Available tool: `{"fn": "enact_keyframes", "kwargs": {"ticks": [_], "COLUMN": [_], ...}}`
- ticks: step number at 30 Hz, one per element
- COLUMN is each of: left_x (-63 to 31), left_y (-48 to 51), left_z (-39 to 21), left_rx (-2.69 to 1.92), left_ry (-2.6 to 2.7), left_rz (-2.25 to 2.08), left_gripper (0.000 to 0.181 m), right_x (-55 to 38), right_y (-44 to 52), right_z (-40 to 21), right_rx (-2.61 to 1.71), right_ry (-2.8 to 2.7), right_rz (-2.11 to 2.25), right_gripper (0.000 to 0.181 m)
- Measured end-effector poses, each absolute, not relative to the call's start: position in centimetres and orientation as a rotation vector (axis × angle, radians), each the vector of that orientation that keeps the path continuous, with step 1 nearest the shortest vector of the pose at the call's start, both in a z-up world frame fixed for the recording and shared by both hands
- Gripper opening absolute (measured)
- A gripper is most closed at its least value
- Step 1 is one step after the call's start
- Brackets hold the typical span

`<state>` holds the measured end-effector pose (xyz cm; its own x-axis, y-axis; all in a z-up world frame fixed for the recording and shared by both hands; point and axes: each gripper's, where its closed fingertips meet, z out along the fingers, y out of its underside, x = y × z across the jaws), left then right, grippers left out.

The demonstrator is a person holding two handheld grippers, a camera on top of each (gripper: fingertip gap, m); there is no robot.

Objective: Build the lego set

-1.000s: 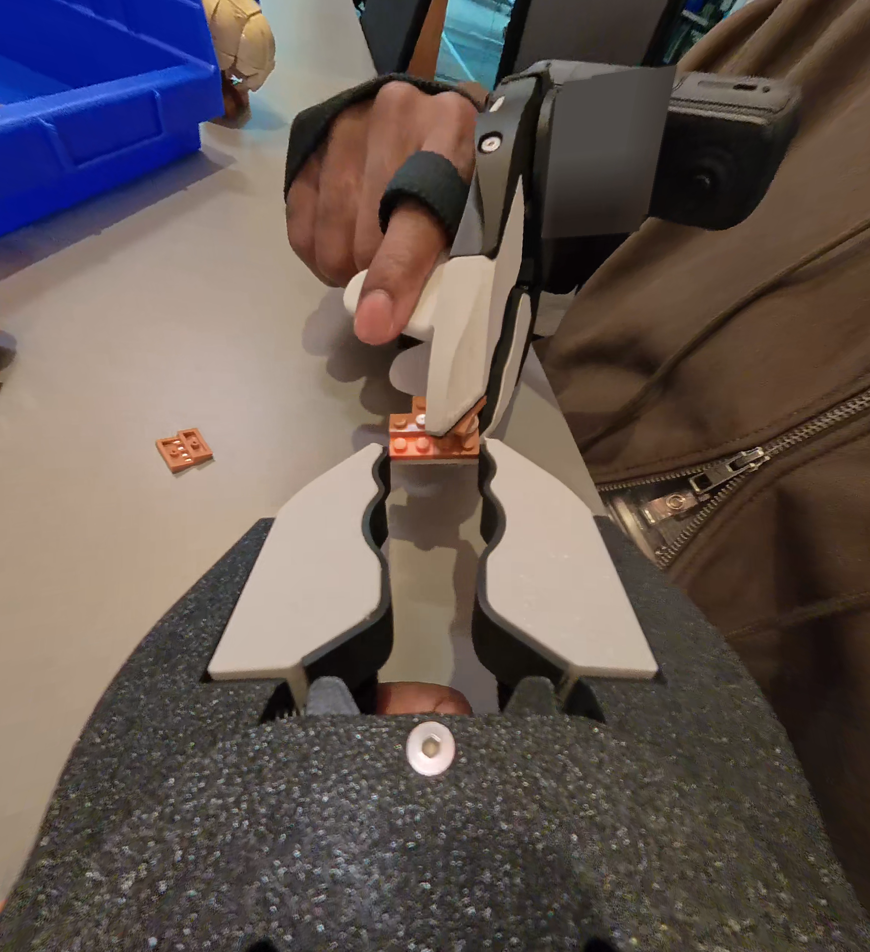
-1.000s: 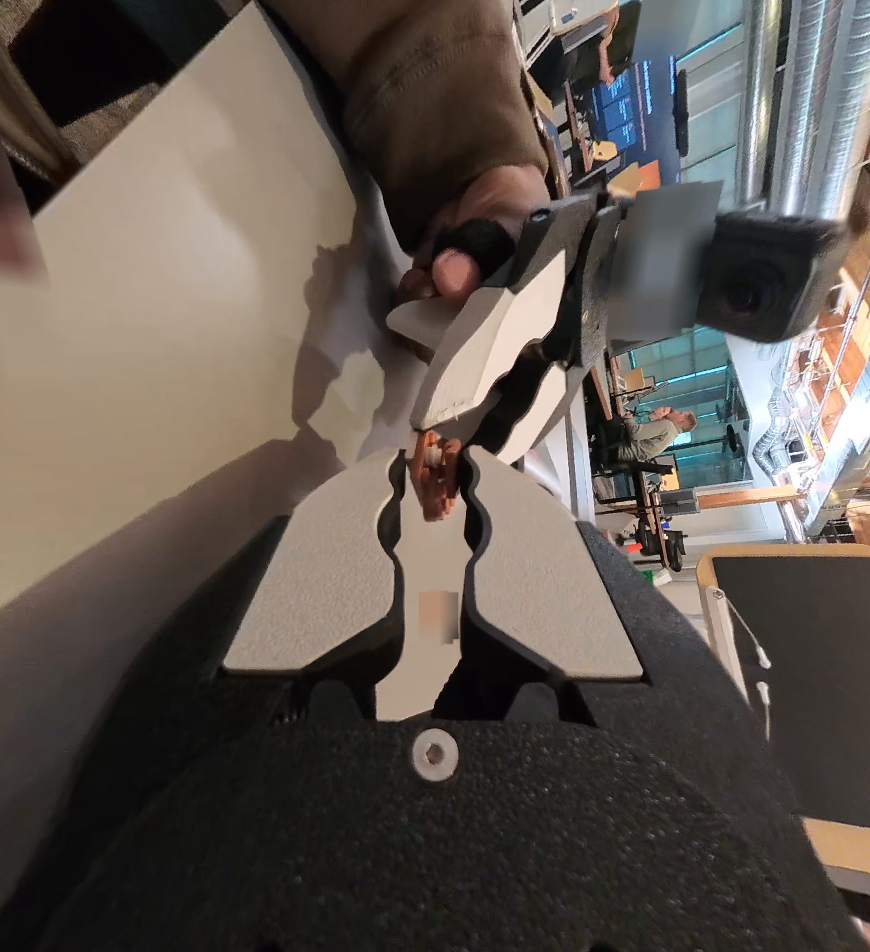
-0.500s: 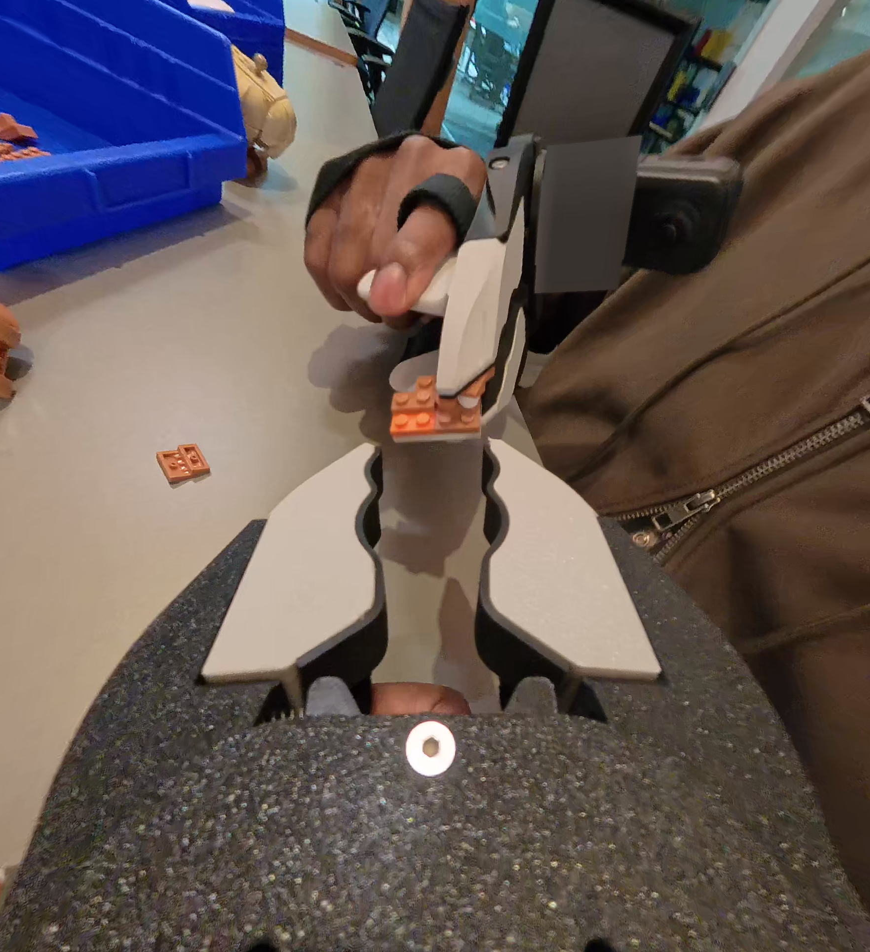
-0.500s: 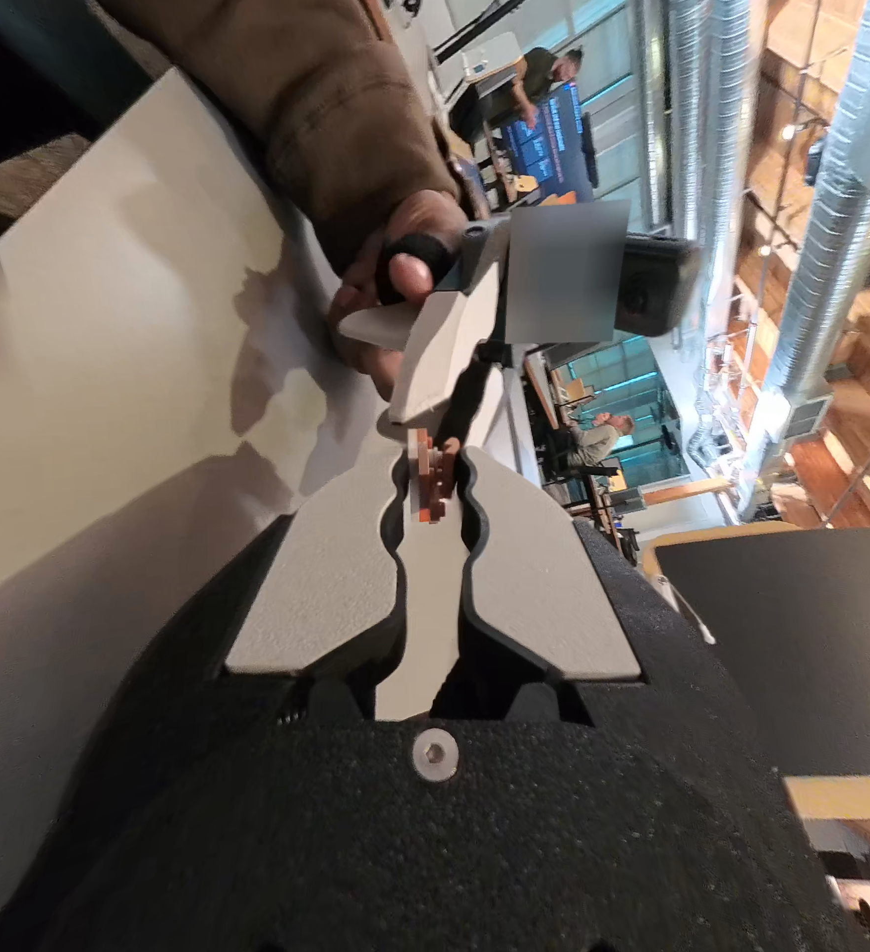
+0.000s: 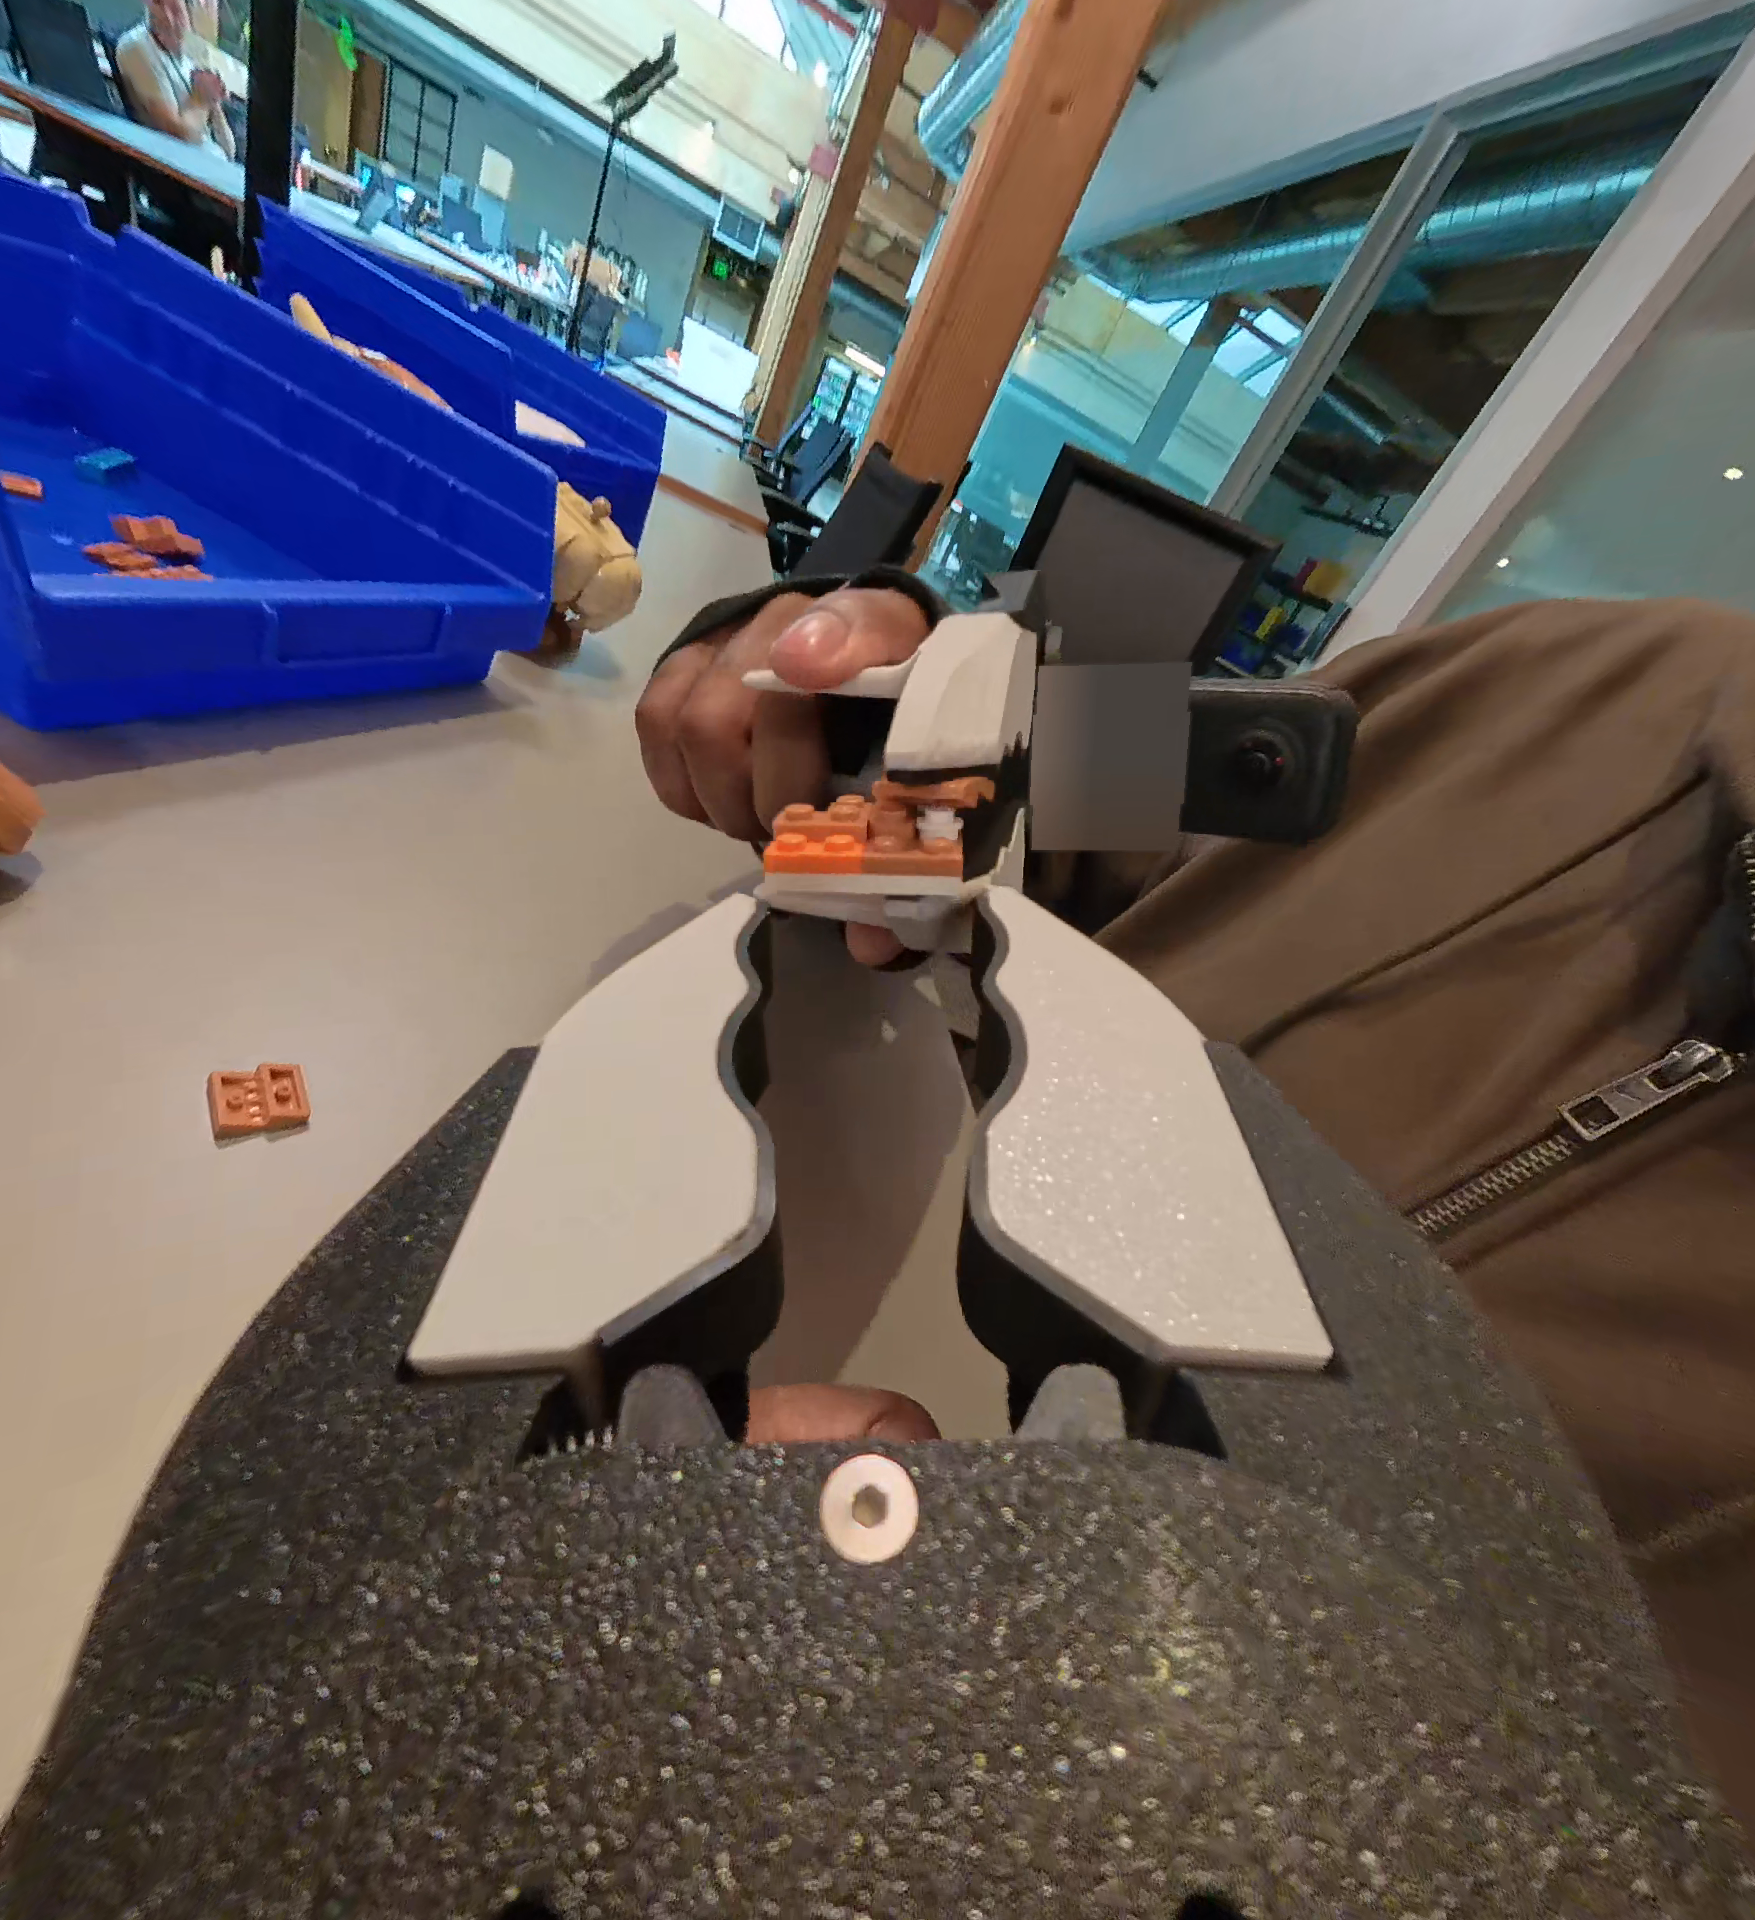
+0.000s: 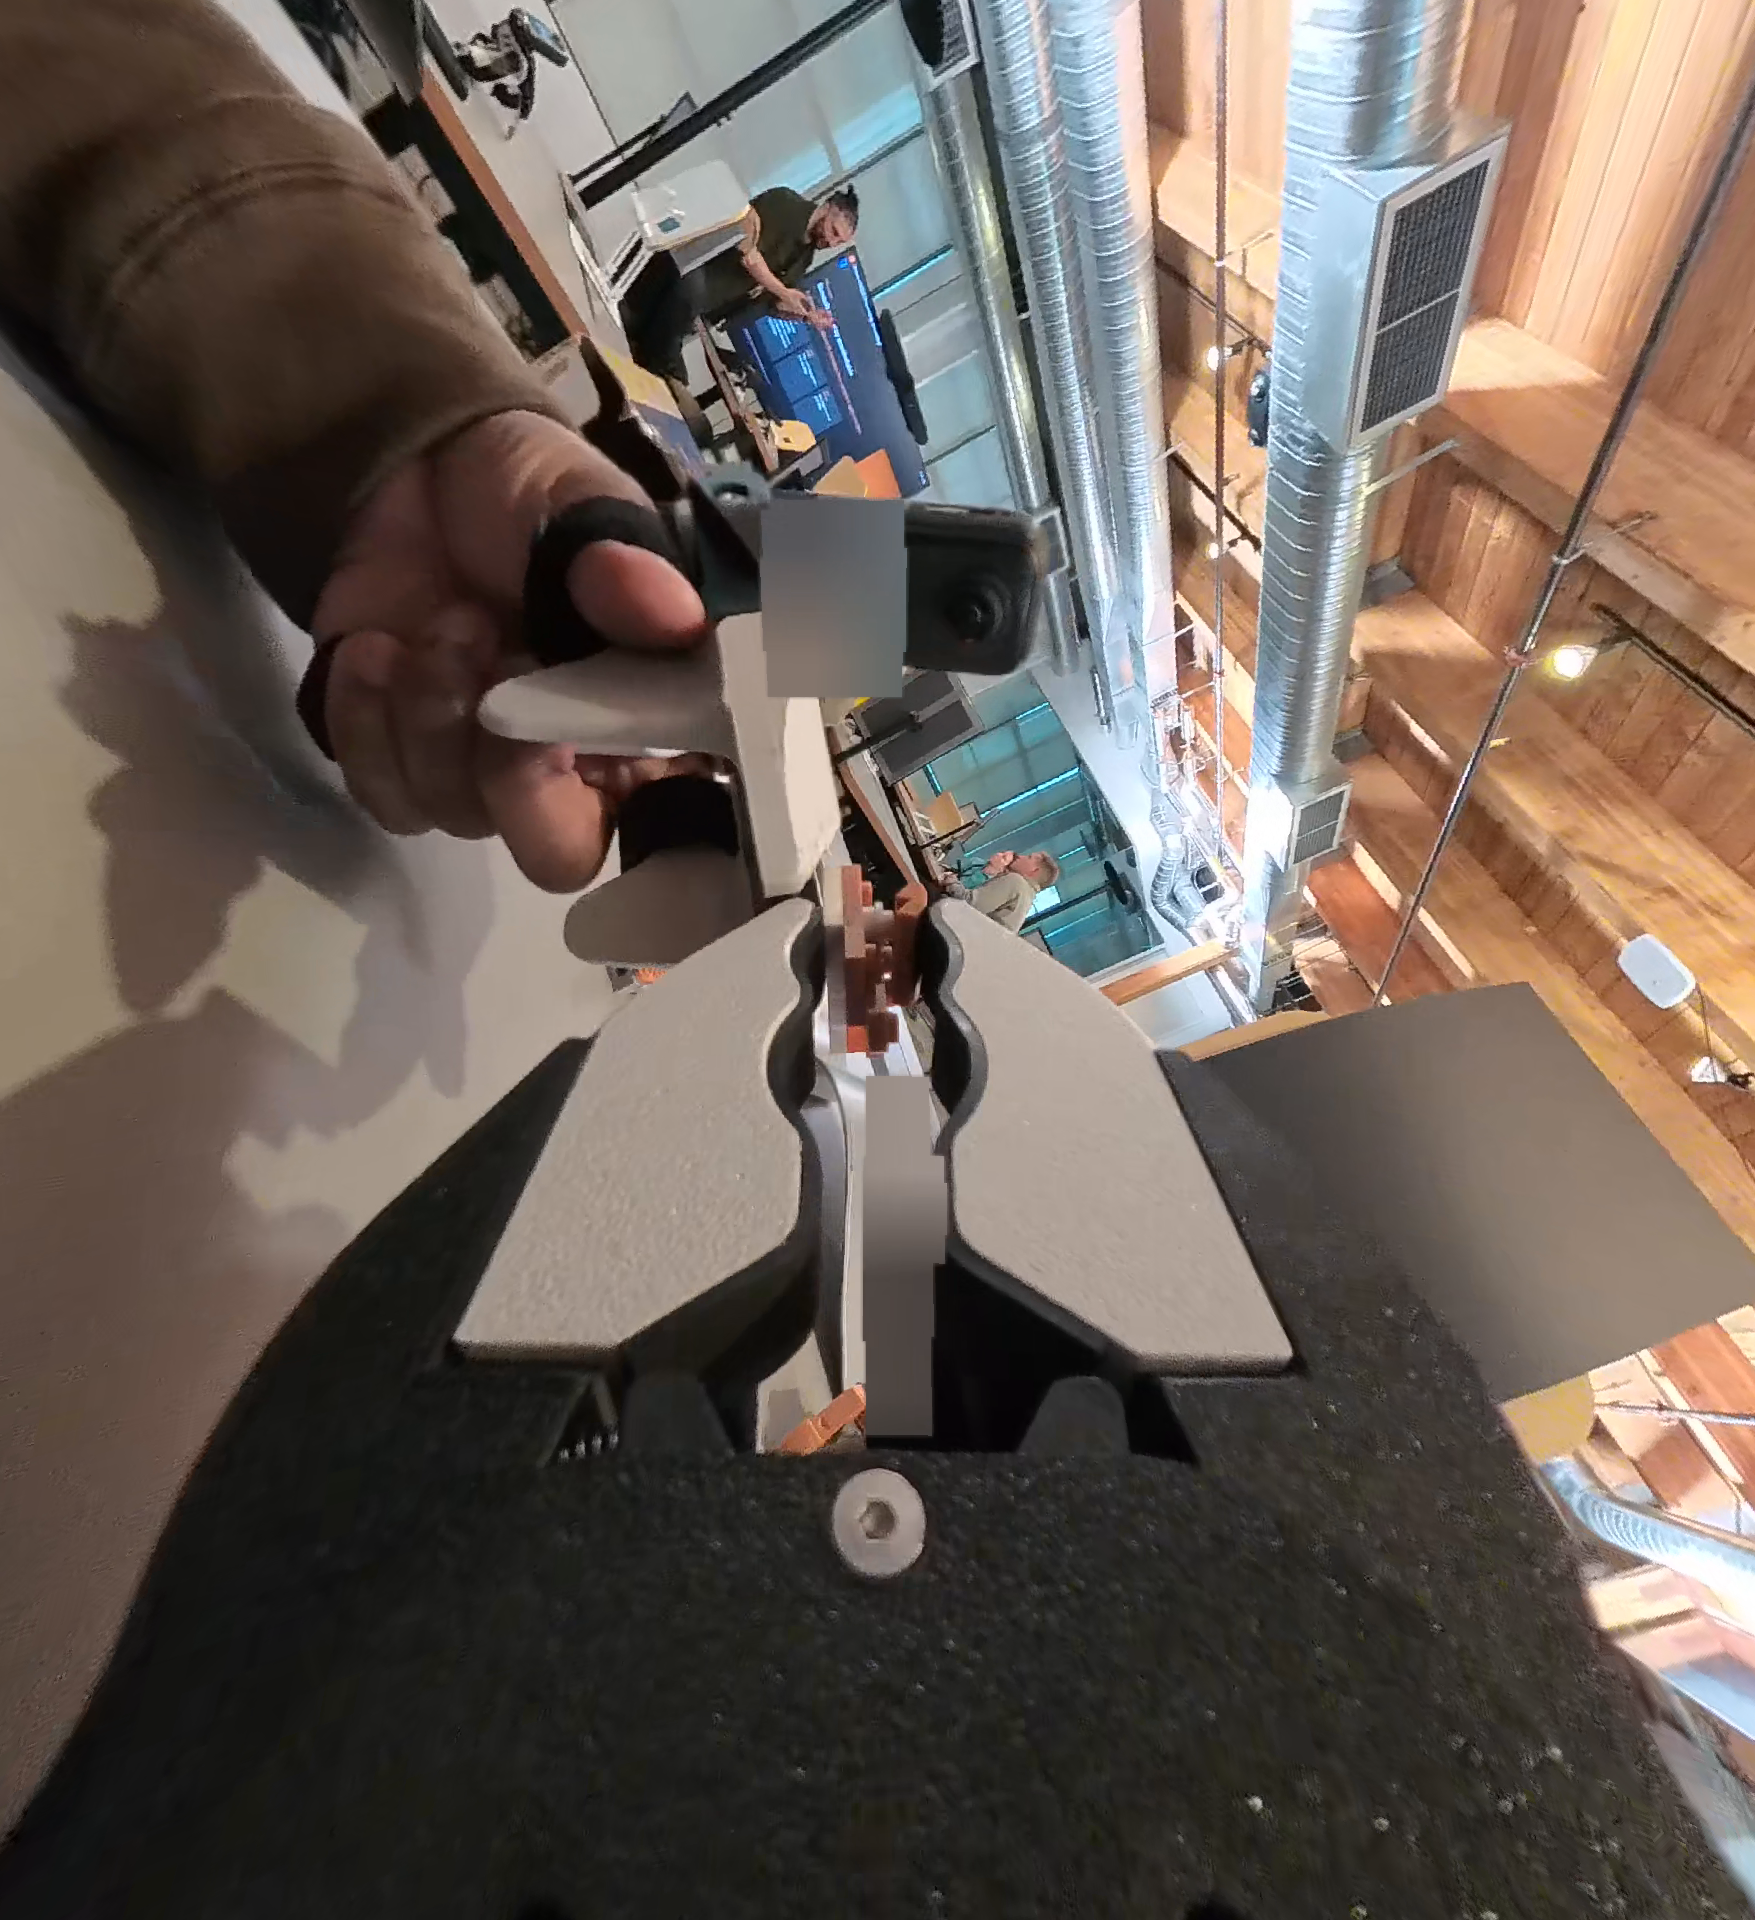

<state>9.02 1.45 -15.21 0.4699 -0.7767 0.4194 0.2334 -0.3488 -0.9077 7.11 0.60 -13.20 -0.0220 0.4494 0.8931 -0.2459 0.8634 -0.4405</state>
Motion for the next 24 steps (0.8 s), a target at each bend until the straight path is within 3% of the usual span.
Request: {"fn": "enact_keyframes", "kwargs": {"ticks": [24], "left_x": [9.5], "left_y": [0.4], "left_z": [-11.7], "left_rx": [-1.323], "left_ry": [0.415], "left_rz": [-1.111], "left_gripper": [0.033], "right_x": [7.9], "right_y": [-1.0], "right_z": [-10.5], "right_rx": [-0.14], "right_ry": [-1.41], "right_rz": [0.601], "right_gripper": [0.017]}}
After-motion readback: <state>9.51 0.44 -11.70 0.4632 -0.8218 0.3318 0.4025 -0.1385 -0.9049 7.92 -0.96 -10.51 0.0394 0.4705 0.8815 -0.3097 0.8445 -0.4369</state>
